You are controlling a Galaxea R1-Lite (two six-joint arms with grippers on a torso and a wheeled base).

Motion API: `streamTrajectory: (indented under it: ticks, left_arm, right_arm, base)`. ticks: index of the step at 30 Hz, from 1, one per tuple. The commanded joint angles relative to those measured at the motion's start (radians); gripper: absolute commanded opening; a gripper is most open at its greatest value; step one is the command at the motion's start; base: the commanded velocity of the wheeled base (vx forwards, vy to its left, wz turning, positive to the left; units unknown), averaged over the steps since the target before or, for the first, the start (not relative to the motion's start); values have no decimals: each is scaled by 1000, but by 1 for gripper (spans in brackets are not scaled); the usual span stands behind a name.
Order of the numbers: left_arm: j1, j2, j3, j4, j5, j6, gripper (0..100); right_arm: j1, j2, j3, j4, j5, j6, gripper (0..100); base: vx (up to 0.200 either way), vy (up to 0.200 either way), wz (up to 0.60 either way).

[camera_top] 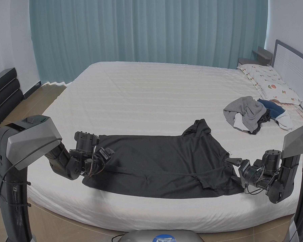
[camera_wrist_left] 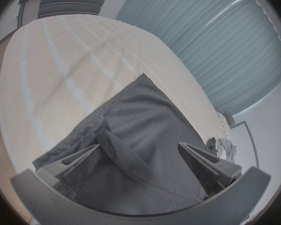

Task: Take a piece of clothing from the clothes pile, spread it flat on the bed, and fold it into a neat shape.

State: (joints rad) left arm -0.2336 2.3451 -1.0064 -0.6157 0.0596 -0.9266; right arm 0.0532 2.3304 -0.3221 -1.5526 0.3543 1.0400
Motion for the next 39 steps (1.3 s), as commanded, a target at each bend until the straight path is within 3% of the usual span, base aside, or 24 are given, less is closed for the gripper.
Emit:
streamTrajectory:
  ticks: [1, 9, 17, 26, 39]
  left_arm:
    - [36, 49, -138, 64, 22, -3, 100]
    - [80, 106, -262, 64, 28, -60, 100]
    - [85, 105, -227, 65, 36, -58, 100]
    - [99, 86, -107, 54, 23, 204, 100]
    - [99, 62, -98, 1, 22, 316, 100]
  right_arm:
    - [2, 6, 0, -12, 2, -3, 100]
    - [8, 10, 0, -12, -5, -3, 100]
    - [8, 10, 0, -12, -5, -3, 100]
    - [16, 12, 2, -11, -8, -5, 100]
    - [16, 20, 2, -12, -11, -12, 100]
  base:
    - [0, 0, 0]
    - [0, 0, 0]
    - [0, 0, 0]
    - [0, 0, 0]
    - [0, 0, 0]
